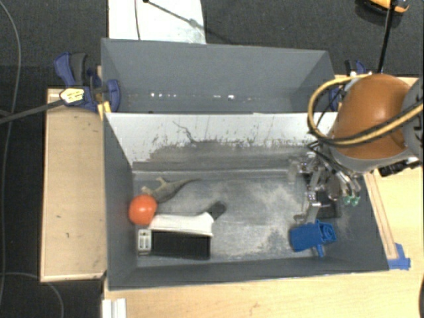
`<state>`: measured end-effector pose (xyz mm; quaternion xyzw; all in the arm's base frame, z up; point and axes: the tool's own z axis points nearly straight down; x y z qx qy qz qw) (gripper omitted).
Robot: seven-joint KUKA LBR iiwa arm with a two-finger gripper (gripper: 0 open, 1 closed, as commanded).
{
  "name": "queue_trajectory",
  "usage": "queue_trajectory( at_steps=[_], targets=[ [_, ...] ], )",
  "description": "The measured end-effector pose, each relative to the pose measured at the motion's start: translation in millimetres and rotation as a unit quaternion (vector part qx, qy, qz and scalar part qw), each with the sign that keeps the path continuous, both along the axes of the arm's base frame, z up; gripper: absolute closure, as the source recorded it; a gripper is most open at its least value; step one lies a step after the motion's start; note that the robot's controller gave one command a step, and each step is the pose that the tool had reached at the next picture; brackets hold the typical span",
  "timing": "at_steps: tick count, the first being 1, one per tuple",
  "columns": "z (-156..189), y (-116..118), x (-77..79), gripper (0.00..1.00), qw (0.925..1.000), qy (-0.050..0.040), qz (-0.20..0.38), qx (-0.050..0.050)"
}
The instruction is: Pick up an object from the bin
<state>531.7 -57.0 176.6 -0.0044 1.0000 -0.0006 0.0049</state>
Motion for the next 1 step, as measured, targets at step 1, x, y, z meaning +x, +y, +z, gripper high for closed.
queue_trajectory(
  at_steps=[1],
  targets=[
    [-29.0, -20.9, -16.9, 0.0, 0.9982, 0.0014, 0.061, 0.001]
  ],
)
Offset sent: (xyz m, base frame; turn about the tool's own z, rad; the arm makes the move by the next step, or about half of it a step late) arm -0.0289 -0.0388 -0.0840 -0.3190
